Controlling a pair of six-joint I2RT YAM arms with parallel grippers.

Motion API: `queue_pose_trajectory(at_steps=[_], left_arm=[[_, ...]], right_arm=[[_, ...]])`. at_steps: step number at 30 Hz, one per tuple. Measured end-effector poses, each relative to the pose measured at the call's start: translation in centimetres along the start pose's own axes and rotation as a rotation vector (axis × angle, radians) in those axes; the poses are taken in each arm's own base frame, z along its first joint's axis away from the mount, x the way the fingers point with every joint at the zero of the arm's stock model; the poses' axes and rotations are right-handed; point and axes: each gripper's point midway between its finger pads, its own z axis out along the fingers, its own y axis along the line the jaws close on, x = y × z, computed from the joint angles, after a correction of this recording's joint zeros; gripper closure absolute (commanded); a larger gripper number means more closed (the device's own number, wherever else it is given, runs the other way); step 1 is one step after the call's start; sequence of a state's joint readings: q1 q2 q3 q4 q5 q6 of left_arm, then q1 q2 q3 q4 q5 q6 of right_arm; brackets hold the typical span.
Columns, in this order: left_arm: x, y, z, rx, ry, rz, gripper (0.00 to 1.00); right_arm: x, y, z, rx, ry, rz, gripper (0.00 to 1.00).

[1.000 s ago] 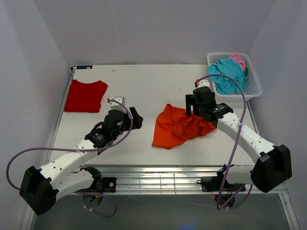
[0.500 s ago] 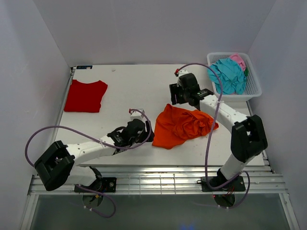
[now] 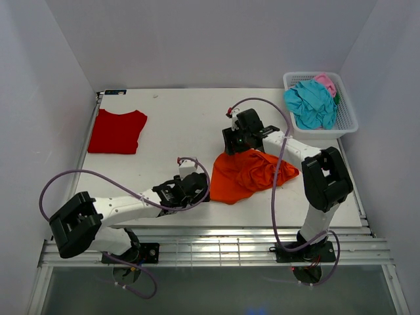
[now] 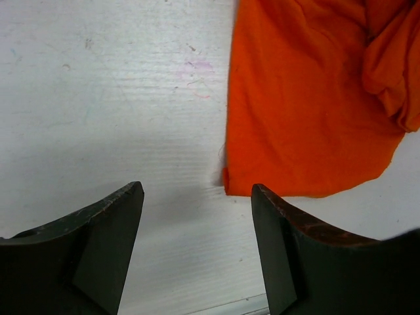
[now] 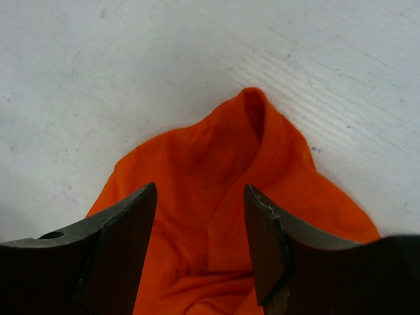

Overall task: Fold and stack the t-shirts
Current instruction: Move the tshirt to the center of the board, then flatten out the tshirt

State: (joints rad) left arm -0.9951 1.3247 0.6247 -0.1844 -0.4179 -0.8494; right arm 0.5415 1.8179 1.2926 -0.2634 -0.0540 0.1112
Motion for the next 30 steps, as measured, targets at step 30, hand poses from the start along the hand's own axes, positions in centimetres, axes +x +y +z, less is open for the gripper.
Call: queue_pose_trajectory(at_steps=[30], left_arm=[[-5.3,3.1,-6.0,-0.099,-0.203,-0.131,0.19]], right_arm=[[8.7,8.1,0.6,-0.164,0.173,-0.172,0.41]])
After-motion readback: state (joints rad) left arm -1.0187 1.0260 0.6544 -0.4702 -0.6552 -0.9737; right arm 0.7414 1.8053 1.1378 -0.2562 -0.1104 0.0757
